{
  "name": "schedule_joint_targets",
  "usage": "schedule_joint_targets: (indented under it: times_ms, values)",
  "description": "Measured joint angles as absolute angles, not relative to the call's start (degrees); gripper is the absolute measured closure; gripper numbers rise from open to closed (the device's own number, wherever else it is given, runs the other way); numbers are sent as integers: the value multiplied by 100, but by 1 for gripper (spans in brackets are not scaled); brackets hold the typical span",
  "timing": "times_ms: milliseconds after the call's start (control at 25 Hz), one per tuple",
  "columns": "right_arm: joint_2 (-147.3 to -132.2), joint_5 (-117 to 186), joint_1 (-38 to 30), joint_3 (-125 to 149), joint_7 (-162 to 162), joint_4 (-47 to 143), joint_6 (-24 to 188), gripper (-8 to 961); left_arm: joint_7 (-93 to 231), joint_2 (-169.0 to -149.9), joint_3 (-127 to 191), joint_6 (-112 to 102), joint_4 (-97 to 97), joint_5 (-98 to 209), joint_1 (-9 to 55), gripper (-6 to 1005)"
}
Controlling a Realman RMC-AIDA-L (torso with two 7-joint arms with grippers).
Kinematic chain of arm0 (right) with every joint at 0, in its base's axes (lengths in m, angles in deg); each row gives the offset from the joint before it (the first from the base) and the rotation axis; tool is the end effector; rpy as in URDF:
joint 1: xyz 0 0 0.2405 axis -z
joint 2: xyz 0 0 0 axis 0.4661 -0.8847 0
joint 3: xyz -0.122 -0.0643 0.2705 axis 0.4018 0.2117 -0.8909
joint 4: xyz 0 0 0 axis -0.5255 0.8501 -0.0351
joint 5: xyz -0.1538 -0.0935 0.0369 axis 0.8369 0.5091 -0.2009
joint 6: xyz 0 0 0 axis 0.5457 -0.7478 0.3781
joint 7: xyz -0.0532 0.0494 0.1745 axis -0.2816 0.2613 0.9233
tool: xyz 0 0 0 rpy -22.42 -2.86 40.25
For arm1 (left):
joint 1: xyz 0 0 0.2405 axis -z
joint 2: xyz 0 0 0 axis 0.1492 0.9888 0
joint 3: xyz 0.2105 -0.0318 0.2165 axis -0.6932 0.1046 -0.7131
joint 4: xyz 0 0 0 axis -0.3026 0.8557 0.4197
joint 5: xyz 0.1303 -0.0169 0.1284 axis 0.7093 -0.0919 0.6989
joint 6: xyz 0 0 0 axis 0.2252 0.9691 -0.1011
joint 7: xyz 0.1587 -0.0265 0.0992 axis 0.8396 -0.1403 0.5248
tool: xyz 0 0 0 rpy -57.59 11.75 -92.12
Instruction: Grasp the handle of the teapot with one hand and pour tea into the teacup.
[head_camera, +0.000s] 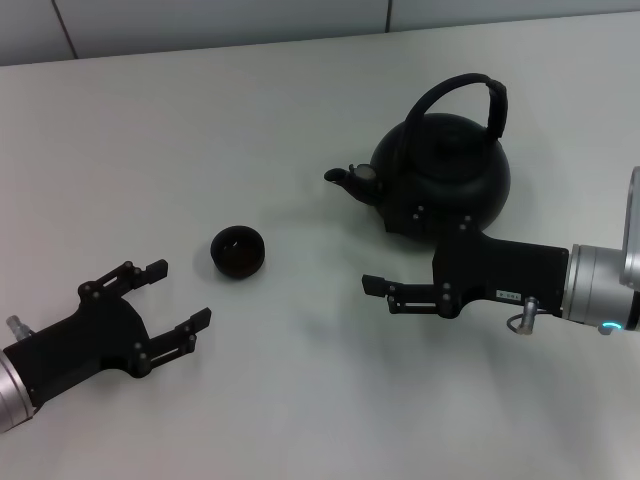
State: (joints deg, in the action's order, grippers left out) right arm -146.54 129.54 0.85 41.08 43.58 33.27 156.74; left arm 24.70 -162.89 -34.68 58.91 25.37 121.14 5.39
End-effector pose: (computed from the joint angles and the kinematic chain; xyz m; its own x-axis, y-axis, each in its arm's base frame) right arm 0.2908 0.3119 -0.1025 0.8243 -0.1342 -0.5500 -0.3449 -0.8894 -0.2999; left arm -0.3272 0.2807 -0.1036 0.8578 0.1497 0.4917 0.3806 -0.8278 -0.4121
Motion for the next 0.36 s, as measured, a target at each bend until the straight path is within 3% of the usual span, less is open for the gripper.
schedule_joint_targets:
  times_ms: [360]
  values:
    - [-14654, 12954, 68, 4108, 4358, 3332, 15674, 113, 2469, -16289, -3468, 5891, 2537, 12113, 539, 201]
